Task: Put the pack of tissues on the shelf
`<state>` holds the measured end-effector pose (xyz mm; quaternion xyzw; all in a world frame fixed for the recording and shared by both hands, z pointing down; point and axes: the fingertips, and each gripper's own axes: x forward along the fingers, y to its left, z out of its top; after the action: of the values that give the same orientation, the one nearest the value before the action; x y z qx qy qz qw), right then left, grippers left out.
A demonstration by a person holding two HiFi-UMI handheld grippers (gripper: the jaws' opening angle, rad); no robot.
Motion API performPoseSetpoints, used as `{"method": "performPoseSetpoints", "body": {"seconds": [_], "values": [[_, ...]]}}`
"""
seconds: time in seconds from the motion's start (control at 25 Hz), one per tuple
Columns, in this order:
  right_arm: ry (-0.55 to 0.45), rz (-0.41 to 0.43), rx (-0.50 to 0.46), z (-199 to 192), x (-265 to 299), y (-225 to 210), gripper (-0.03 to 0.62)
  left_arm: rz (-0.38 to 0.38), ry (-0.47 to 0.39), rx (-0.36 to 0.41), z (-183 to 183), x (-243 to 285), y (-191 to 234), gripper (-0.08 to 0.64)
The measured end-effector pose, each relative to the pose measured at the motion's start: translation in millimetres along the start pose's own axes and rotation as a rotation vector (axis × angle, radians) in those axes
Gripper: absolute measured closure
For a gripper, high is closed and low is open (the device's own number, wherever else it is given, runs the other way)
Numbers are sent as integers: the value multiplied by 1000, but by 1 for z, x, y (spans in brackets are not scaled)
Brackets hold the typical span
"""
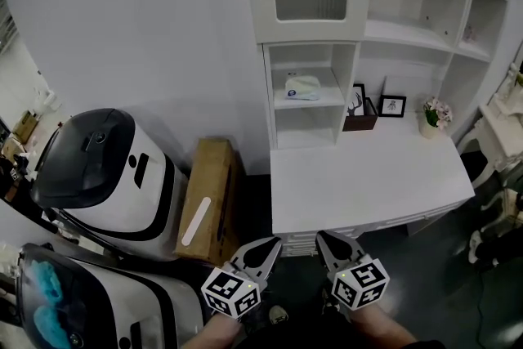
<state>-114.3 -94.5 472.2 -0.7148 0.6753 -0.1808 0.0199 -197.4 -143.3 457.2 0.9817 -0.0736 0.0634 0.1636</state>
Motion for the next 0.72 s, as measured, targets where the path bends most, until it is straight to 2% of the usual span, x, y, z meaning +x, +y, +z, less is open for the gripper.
{"method": "performPoseSetpoints", "body": {"seconds": [0.72], "values": [[-18, -33, -8, -9, -17, 30, 589, -38, -11, 6, -6, -30, -7, 555]]}}
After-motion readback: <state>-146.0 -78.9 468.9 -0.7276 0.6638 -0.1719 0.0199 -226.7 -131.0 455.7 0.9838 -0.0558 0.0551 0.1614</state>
